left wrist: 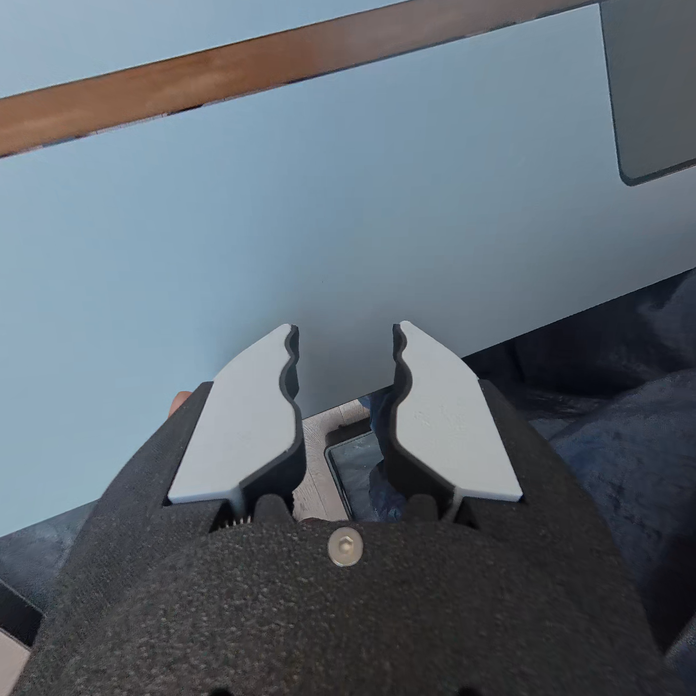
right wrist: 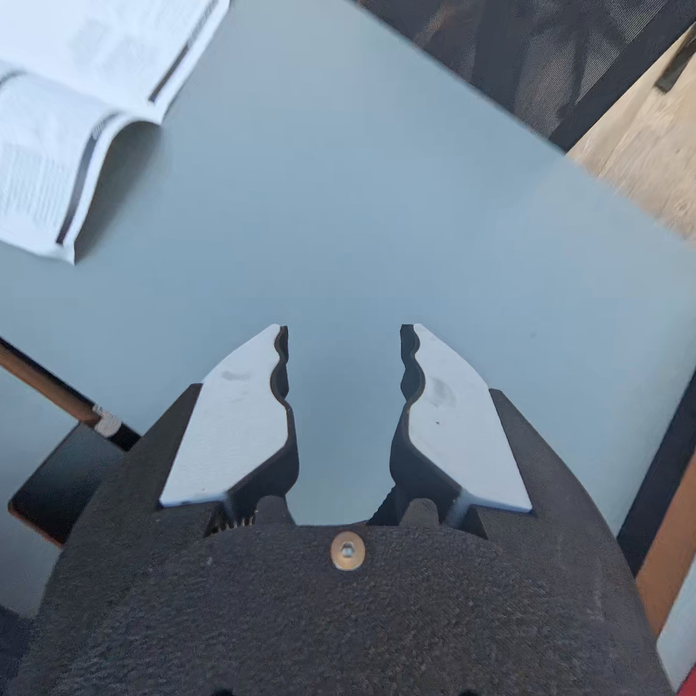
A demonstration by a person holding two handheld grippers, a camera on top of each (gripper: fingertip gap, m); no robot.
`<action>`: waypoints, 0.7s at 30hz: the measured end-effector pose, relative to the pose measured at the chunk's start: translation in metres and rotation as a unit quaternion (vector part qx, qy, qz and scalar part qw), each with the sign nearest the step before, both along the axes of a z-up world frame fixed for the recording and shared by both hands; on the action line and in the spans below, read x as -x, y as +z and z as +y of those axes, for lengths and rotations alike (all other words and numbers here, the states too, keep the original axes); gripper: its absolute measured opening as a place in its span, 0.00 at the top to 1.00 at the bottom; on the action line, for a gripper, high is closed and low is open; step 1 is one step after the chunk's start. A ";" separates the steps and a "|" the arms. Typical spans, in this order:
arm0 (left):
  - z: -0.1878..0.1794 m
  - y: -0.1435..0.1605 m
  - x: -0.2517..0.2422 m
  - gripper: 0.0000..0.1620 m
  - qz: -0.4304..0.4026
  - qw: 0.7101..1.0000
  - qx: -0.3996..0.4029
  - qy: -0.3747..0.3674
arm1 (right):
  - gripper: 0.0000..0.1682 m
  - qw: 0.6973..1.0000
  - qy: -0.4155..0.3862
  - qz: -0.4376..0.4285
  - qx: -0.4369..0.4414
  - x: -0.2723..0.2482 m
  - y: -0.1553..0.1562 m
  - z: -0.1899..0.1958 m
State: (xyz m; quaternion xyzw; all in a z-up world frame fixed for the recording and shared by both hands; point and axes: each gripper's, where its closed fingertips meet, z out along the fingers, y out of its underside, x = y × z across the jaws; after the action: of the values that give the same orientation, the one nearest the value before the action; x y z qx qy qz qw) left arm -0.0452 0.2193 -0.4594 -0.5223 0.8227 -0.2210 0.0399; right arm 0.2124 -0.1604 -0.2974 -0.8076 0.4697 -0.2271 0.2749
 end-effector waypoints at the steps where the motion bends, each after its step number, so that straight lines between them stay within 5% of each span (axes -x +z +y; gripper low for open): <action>1: 0.002 -0.002 0.004 0.70 0.003 1.000 0.002 0.009 | 0.65 0.999 0.002 0.050 0.009 0.028 -0.039 -0.002; 4: 0.006 -0.008 0.018 0.70 0.016 0.999 0.007 0.028 | 0.64 0.986 -0.011 0.164 0.000 0.126 -0.122 0.002; 7: 0.005 -0.008 0.021 0.71 0.012 0.999 0.016 0.037 | 0.65 0.978 -0.013 0.209 -0.019 0.204 -0.153 0.023; 11: -0.003 -0.009 0.015 0.70 0.006 1.000 -0.005 -0.010 | 0.66 0.978 0.032 0.204 -0.001 0.238 -0.157 0.041; 21: -0.026 0.003 -0.036 0.69 -0.019 0.995 -0.045 -0.088 | 0.66 0.983 0.011 0.185 0.011 0.204 -0.150 0.027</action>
State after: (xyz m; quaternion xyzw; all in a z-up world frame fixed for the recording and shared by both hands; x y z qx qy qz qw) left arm -0.0089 0.1936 -0.4565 -0.4413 0.8736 -0.1965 0.0589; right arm 0.0085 -0.1333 -0.4477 -0.8437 0.5012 -0.0760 0.1766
